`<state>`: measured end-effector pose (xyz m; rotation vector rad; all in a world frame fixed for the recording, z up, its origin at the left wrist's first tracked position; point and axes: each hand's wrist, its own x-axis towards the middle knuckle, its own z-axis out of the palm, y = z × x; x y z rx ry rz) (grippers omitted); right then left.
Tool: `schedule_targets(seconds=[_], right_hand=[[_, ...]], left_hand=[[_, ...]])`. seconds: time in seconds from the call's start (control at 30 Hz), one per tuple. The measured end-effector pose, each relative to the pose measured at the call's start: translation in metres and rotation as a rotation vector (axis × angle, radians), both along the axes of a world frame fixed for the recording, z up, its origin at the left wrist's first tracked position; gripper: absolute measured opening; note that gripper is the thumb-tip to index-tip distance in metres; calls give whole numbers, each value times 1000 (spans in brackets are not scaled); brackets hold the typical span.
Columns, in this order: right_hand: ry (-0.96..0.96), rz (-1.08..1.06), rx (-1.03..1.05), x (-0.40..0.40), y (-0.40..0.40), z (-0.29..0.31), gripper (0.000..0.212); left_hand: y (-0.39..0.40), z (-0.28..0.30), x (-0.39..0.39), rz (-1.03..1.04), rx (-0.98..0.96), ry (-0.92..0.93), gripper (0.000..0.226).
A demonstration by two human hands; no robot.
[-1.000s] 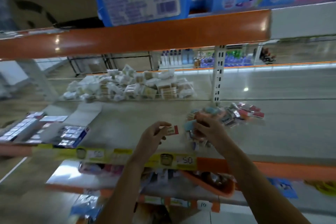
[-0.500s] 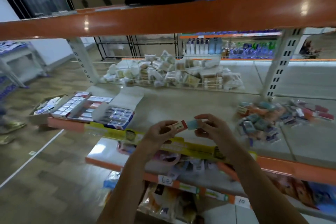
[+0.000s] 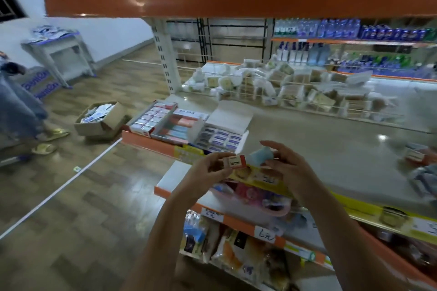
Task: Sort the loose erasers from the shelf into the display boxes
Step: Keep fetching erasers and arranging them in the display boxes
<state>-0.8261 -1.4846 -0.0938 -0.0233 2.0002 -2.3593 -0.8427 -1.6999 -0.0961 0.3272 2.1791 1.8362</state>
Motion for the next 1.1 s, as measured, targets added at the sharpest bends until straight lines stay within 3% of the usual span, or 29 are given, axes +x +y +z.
schedule_targets(seconds=[0.13,0.3,0.63,0.83,0.97,1.1], right_hand=[[-30,57,-60,-32,-32,7,42],[-102,82,-176,-80,-71,10,21],[-245,198,-286,-181,-138,19,17],[-65,276,160,-211,-171,21,39],[41,188,593,-225,-199,20,45],[92,54,870,-235,-223,14,42]], left_hand=[[-35,3,-16,52,-25,54,32],[-75,9,-48,64,-17,62,32],[-146,12,-146,128,-25,124,38],[-177,17,-184,93,-34,147,31],[-203,14,-211,55,-75,140,33],[-229,13,-240,1,-78,103,31]])
